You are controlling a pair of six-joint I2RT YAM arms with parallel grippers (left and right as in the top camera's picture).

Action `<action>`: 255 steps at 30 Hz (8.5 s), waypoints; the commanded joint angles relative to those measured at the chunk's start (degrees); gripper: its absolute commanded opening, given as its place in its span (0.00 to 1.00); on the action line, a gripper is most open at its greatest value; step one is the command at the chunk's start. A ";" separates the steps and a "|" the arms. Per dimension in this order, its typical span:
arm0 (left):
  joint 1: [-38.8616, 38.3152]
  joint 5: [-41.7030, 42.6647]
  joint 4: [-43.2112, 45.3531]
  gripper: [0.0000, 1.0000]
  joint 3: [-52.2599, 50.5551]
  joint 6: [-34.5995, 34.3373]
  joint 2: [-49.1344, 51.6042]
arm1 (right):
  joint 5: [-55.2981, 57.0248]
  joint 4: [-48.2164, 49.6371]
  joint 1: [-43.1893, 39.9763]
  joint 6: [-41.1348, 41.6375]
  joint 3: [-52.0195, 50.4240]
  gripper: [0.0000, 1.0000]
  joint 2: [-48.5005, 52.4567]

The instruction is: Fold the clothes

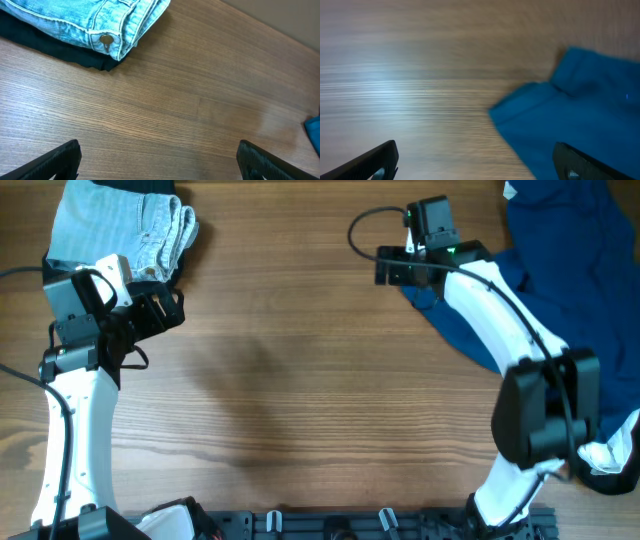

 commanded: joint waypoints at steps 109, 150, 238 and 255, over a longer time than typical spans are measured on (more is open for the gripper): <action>-1.62 5.46 19.30 1.00 2.49 -4.55 2.19 | 7.76 -46.38 40.50 -0.52 59.39 0.04 -27.56; -33.48 -0.90 4.55 1.00 2.38 13.94 11.85 | -6.86 -50.14 -19.17 -8.35 61.57 0.06 5.88; -12.46 -23.52 -3.26 0.13 22.43 8.87 17.35 | -24.57 -43.45 -32.13 -23.39 59.80 0.04 2.60; -30.93 -6.91 -19.61 0.97 22.32 16.59 16.00 | -24.59 -44.65 -31.80 -23.34 57.61 0.04 2.60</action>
